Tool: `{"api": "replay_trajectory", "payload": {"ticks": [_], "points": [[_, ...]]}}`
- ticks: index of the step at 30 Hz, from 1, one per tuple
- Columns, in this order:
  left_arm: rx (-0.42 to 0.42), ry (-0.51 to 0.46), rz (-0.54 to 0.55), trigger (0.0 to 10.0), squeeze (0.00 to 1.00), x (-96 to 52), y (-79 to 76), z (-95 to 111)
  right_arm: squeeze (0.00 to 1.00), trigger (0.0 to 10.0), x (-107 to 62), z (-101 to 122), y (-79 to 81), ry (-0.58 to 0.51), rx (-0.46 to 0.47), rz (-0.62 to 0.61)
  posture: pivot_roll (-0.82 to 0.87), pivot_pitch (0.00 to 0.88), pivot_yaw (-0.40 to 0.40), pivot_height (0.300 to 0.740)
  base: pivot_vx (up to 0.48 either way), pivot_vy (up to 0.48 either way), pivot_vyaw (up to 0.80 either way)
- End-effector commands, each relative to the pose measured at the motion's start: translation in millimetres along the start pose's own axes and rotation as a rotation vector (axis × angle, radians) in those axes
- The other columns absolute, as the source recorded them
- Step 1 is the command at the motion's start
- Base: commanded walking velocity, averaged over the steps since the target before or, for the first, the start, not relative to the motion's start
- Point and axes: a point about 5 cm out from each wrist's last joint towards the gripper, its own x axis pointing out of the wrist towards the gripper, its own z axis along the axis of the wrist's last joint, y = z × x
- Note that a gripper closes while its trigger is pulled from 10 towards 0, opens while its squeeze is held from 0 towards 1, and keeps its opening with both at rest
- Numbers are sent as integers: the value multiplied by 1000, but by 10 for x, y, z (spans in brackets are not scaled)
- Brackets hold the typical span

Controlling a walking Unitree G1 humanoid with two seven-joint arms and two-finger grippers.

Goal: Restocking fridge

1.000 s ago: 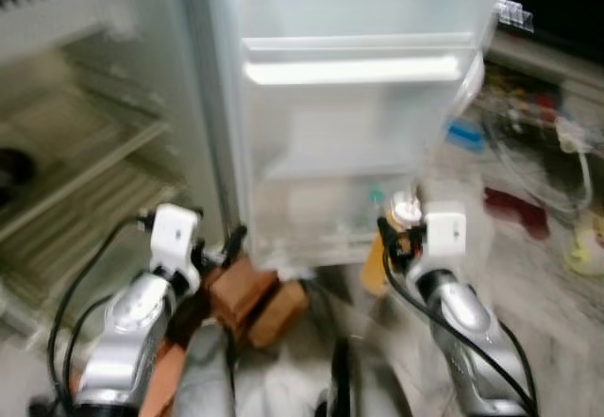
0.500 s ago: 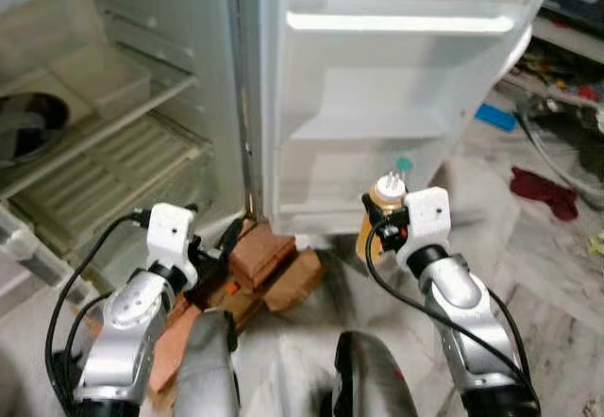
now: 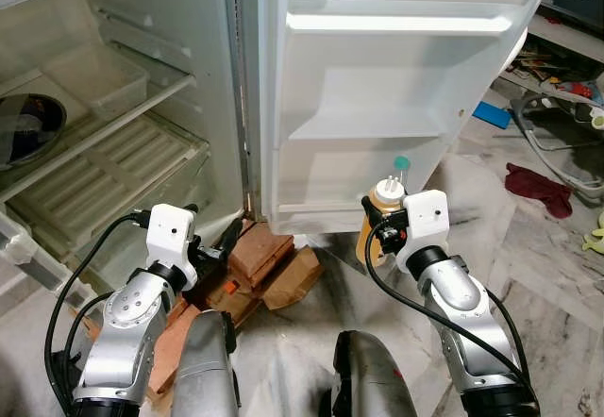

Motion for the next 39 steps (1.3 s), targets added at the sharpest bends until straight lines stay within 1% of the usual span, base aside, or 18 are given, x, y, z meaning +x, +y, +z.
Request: {"api": "replay_trajectory", "payload": {"ticks": [1, 7, 8, 9, 11, 17, 20, 21, 29, 39], "points": [[4, -8, -2, 10000, 0, -6, -4, 17, 0, 10000, -8, 24, -26, -12, -9, -7, -11, 85, -75, 633, 0, 0, 0], [4, -8, -2, 10000, 0, -6, -4, 17, 0, 10000, -8, 24, -26, -12, -9, -7, -11, 85, -75, 633, 0, 0, 0], [5, -12, -2, 10000, 0, -4, -5, 19, 0, 10000, 0, 25, -27, -25, -20, -9, -11, 85, -75, 633, 0, 0, 0], [-4, -29, -28, 10000, 0, 24, -49, 30, 0, 10000, 78, 143, -34, -89, -49, -10, -19, 91, -77, 633, 480, 0, 0], [-7, -34, -42, 10000, 0, 38, -71, 34, 0, 10000, 111, 195, -38, -114, -60, -14, -19, 90, -77, 633, 480, 0, 0], [-6, -31, -43, 10000, 0, 41, -72, 31, 0, 10000, 113, 208, -48, -125, -61, -26, -19, 89, -75, 633, 467, 0, 0], [-4, -30, -44, 10000, 0, 43, -73, 27, 0, 10000, 110, 199, -68, -132, -38, -44, -19, 88, -75, 633, 398, 0, 0], [-2, -31, -48, 10000, 0, 44, -76, 26, 0, 10000, 106, 188, -79, -131, -17, -57, -19, 87, -74, 633, 405, 0, 0], [-1, -34, -55, 10000, 0, 51, -81, 30, 0, 10000, 100, 161, -59, -121, -8, -56, -19, 85, -71, 633, 396, 0, 0], [-9, -31, -42, 10000, 0, 44, -85, 27, 0, 10000, 103, 129, -25, -107, 12, -29, -12, 86, -74, 633, 0, 0, 0]]}}
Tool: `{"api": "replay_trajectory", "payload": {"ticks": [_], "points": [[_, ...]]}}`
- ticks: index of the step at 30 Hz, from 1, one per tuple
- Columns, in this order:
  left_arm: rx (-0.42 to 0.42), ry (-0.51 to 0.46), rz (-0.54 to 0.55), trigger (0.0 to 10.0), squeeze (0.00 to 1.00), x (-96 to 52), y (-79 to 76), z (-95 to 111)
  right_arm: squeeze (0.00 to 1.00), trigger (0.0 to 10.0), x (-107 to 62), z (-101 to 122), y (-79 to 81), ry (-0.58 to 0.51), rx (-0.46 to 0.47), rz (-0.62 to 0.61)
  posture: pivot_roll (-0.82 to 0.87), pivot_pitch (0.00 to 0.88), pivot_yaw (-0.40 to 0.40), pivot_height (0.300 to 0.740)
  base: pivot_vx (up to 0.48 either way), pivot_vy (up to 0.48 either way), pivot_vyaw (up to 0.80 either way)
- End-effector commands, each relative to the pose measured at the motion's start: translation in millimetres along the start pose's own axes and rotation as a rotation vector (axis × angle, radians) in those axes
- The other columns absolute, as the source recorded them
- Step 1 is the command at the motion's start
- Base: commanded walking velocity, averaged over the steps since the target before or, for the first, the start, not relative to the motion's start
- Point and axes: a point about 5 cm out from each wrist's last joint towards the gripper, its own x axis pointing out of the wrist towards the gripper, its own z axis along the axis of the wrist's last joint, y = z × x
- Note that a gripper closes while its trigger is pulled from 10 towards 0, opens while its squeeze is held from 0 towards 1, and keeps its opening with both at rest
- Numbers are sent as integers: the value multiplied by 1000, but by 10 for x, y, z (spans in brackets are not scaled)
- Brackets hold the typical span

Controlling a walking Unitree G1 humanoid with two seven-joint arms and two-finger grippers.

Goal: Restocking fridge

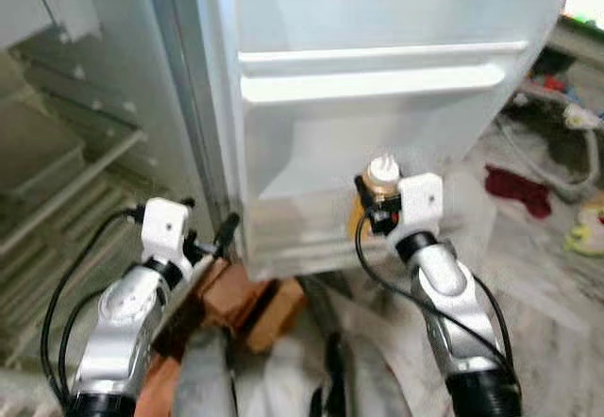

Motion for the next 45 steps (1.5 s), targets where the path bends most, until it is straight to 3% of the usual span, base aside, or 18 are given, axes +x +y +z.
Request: {"api": "replay_trajectory", "payload": {"ticks": [1, 6, 16, 25, 30, 34, 39, 45], "points": [[4, 8, -17, 10000, 0, -12, -51, -7, 0, 10000, -26, -16, -52, 11, 13, -1, -8, 88, -76, 633, 0, 0, 0], [3, 19, -5, 10000, 0, -55, -30, -19, 0, 10000, -27, -70, 16, 55, 21, 53, -1, 91, -77, 623, 0, 0, 0], [30, 42, 44, 10000, 0, -123, 26, -15, 0, 10000, 59, -112, 19, 83, -6, 114, 24, 116, -72, 543, 0, 0, 0], [58, 65, 85, 10000, 0, -184, 89, 16, 0, 10000, 307, -114, -18, 82, -68, 159, 44, 162, -52, 543, 0, 0, 0], [51, 47, 113, 10000, 0, -221, 140, 91, 0, 10000, 564, -82, 32, 67, -218, 195, 65, 203, -39, 543, 0, 0, 0], [57, 45, 153, 10000, 0, -293, 162, 132, 0, 10000, 681, -59, 48, 59, -270, 185, 88, 237, -36, 543, 0, 0, 0], [-13, 68, 182, 10000, 0, -492, 169, 169, 0, 10000, 873, 137, 111, -50, -394, 141, 125, 307, -29, 543, 0, 0, 0], [-28, 93, 169, 10000, 0, -706, 124, 201, 0, 10000, 954, 349, 88, -178, -480, 56, 148, 362, -25, 543, 0, 0, 0]]}}
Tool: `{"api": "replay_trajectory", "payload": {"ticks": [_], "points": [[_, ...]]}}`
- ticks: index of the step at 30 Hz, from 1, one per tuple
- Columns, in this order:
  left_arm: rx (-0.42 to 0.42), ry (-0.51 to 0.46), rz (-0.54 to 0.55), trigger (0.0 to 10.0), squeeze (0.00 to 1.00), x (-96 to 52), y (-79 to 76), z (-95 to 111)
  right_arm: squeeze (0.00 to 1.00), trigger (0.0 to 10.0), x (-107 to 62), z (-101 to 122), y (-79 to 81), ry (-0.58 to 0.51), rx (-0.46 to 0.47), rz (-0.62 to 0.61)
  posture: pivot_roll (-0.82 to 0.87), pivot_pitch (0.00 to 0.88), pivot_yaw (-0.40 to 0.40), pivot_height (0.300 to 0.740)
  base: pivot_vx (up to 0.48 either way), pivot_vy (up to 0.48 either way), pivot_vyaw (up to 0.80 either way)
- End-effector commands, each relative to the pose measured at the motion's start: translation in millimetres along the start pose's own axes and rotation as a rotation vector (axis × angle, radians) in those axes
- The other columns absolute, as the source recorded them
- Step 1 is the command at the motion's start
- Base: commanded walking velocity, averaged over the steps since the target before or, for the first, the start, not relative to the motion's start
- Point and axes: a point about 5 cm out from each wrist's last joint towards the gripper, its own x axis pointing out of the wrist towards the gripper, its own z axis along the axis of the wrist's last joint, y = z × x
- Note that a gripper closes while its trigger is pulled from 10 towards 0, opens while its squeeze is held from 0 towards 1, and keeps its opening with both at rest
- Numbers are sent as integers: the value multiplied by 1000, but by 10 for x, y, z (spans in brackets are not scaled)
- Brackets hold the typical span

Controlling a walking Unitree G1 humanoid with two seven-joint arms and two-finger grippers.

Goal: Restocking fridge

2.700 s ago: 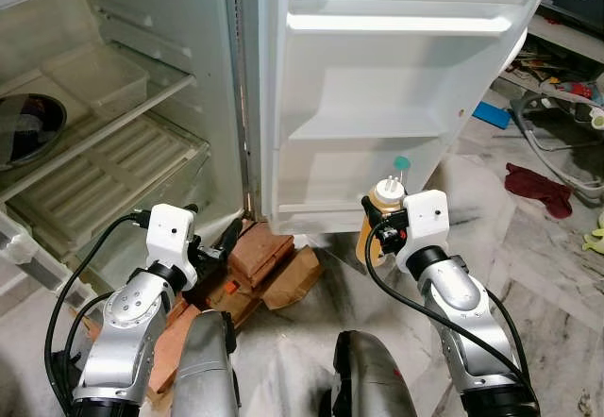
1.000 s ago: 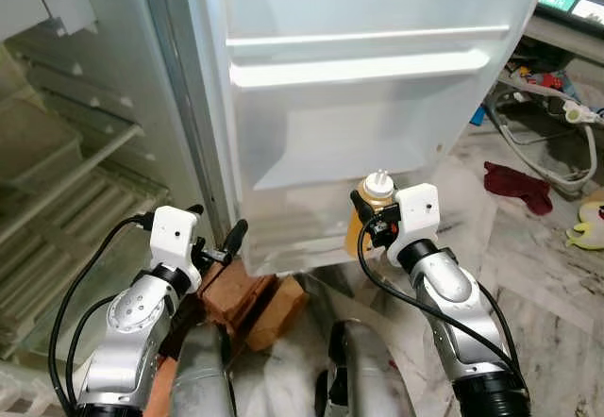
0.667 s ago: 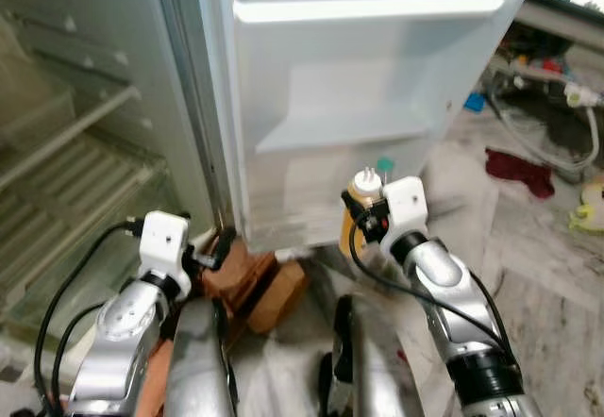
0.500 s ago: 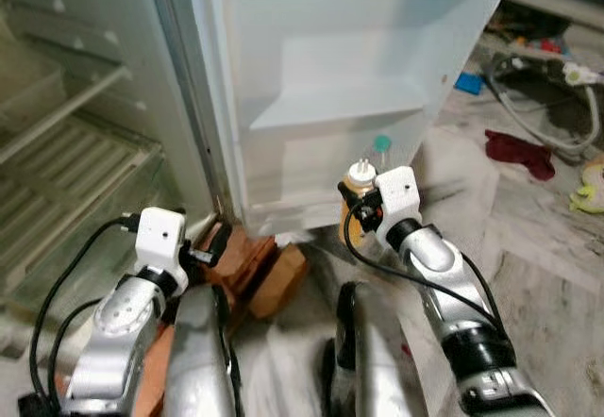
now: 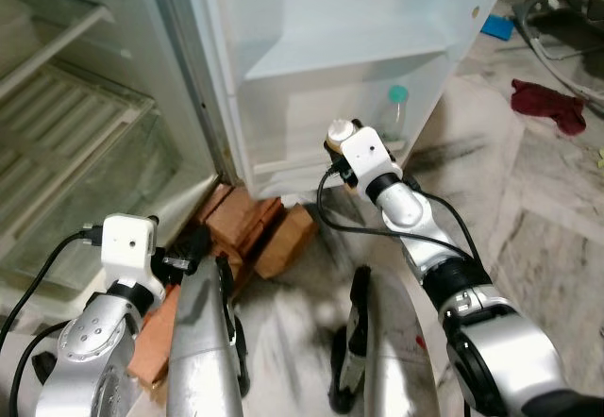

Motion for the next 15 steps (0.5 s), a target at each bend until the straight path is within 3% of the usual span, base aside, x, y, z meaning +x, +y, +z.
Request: {"api": "replay_trajectory", "payload": {"ticks": [1, 3, 8, 15], "points": [[4, -1, 0, 10000, 0, -62, 15, 43, 0, 10000, 26, 56, -30, -39, -30, -22, 148, 362, -25, 543, 0, 0, 0], [7, -4, 11, 10000, 0, -151, 15, 128, 0, 10000, 95, 153, -151, -91, -62, -101, 166, 388, -22, 543, 0, 0, 0], [64, -28, 33, 10000, 0, -252, 41, 236, 0, 10000, 152, 325, -224, -200, -187, -163, 187, 414, -19, 543, 0, 0, 0], [93, -9, 53, 10000, 0, -351, 69, 275, 0, 10000, 237, 557, -172, -319, -258, -202, 207, 444, -14, 543, 0, 0, 0]]}}
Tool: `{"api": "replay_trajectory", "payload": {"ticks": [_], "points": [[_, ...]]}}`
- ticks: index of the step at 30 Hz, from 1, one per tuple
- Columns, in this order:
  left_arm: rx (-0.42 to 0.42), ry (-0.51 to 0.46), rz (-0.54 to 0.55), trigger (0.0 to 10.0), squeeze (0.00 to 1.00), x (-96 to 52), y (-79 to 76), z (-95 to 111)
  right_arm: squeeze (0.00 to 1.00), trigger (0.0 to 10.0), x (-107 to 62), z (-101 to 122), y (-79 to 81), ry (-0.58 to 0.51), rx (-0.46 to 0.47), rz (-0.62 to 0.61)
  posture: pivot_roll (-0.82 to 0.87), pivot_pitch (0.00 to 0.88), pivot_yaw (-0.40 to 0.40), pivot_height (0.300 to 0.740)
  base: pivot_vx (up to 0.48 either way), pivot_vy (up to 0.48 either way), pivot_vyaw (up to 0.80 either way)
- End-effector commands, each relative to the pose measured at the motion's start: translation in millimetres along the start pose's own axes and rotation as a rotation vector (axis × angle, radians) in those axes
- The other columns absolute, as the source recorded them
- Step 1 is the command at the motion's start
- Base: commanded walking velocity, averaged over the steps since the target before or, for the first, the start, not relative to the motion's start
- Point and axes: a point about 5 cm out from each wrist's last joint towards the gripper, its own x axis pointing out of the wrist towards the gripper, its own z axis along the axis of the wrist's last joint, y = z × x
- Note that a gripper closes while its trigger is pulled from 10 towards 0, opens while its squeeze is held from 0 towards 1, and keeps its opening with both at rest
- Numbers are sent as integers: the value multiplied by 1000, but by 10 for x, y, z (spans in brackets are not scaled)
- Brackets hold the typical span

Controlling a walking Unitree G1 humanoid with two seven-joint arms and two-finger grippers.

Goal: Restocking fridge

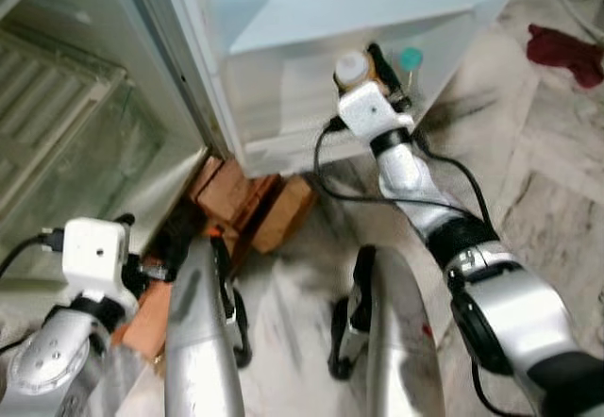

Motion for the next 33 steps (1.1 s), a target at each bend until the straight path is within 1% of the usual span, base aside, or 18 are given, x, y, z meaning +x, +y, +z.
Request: {"api": "replay_trajectory", "payload": {"ticks": [1, 3, 4, 5, 6, 8, 11, 14, 18, 21, 22, 23, 28, 29, 30, 31, 32, 33], "points": [[13, 24, 18, 10000, 0, -65, 23, -6, 0, 10000, -19, 8, 46, -17, -7, 8, 212, 448, -13, 543, 0, 0, 0], [22, 23, 21, 10000, 0, -93, 24, 6, 0, 10000, -40, -2, 70, -16, -10, 11, 219, 456, -12, 543, 0, 0, 0], [26, 24, 23, 10000, 0, -96, 20, 12, 0, 10000, -79, -40, 98, -1, -9, 17, 219, 456, -12, 543, 0, 0, 0], [36, 24, 25, 10000, 0, -112, 19, 23, 0, 10000, -120, -76, 135, 11, -28, 32, 226, 465, -10, 543, 0, 0, 0], [36, 24, 25, 10000, 0, -112, 19, 23, 0, 10000, -120, -76, 135, 11, -28, 32, 226, 465, -10, 543, 0, 0, 0], [64, 17, 35, 10000, 0, -147, 29, 57, 0, 10000, -181, -124, 190, 21, -71, 39, 235, 483, -2, 543, 0, 0, 0], [76, 22, 47, 10000, 0, -202, 46, 78, 0, 10000, -198, -128, 202, 13, -92, 29, 244, 498, 4, 543, 0, 0, 0], [88, 40, 57, 10000, 0, -267, 78, 78, 0, 10000, -161, -99, 166, -6, -102, -6, 254, 516, 11, 543, 0, 0, 0], [96, 52, 62, 10000, 0, -327, 82, 81, 0, 10000, -114, -72, 117, -3, -70, -50, 258, 528, 12, 543, 0, 0, 0], [103, 56, 64, 10000, 0, -359, 76, 91, 0, 10000, -92, -50, 99, -15, -74, -68, 263, 528, 14, 543, 0, 0, 0], [114, 61, 66, 10000, 0, -390, 76, 107, 0, 10000, -39, -13, 60, -22, -76, -107, 274, 530, 15, 543, 0, 0, 0], [116, 63, 67, 10000, 0, -402, 78, 114, 0, 10000, -21, 2, 48, -27, -78, -118, 274, 530, 15, 543, 0, 0, 0], [123, 74, 70, 10000, 0, -431, 88, 116, 0, 10000, 62, 37, -15, 3, -29, -178, 286, 544, 24, 543, 0, 0, 0], [132, 74, 62, 10000, 0, -431, 82, 121, 0, 10000, 56, 11, -6, 40, -2, -189, 286, 544, 24, 543, 0, 0, 0], [143, 73, 50, 10000, 0, -428, 69, 129, 0, 10000, 27, -44, 21, 103, 47, -200, 286, 544, 24, 543, 0, 0, 0], [143, 73, 50, 10000, 0, -428, 69, 129, 0, 10000, 27, -44, 21, 103, 47, -200, 286, 544, 24, 543, 0, 0, 0], [146, 73, 46, 10000, 0, -427, 66, 132, 0, 10000, -2, -80, 45, 138, 81, -203, 286, 544, 24, 543, 0, 0, 0], [143, 74, 49, 10000, 0, -428, 66, 137, 0, 10000, -89, -177, 109, 222, 151, -203, 294, 539, 27, 543, 0, 0, 0]]}}
